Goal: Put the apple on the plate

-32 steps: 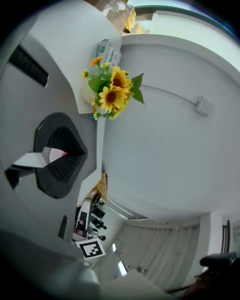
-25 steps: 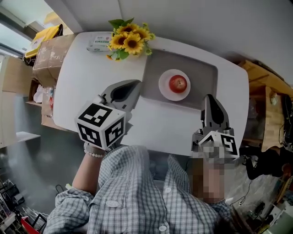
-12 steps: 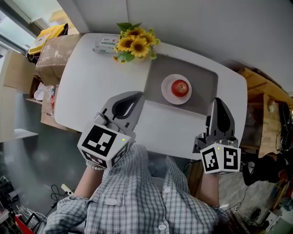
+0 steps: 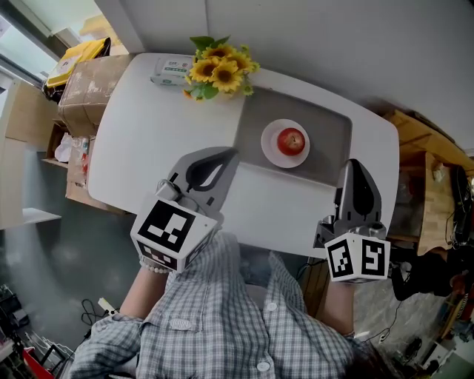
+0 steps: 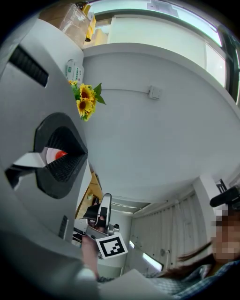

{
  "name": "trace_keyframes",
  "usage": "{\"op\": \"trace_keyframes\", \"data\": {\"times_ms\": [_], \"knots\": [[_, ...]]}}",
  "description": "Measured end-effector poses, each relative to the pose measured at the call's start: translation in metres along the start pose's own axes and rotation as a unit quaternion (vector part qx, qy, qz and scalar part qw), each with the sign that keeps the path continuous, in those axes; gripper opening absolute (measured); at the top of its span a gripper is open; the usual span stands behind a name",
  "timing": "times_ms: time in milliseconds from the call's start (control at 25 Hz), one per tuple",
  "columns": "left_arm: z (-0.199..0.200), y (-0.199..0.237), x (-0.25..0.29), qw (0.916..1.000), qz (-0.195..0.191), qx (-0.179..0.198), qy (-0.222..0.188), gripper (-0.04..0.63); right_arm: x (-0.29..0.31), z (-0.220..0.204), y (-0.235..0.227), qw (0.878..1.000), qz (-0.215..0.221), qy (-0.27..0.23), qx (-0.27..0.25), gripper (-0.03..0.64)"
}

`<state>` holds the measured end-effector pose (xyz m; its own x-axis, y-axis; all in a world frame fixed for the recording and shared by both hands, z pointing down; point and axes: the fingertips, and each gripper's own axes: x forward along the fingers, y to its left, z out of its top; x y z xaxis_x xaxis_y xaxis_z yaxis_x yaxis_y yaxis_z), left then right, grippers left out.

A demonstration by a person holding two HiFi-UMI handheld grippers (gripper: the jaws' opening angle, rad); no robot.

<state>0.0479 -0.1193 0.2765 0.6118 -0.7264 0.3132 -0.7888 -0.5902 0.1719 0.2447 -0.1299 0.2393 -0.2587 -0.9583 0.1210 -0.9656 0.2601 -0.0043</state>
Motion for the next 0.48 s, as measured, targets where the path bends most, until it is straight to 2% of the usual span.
{"op": "trace_keyframes", "data": {"times_ms": [480], "knots": [[-0.0075,0.003,0.0012,1.0,0.001,-0.001,0.008,0.009,0.0006,-0.0104,-0.0025,1.0,-0.003,0.007,0.006,0.026]]}}
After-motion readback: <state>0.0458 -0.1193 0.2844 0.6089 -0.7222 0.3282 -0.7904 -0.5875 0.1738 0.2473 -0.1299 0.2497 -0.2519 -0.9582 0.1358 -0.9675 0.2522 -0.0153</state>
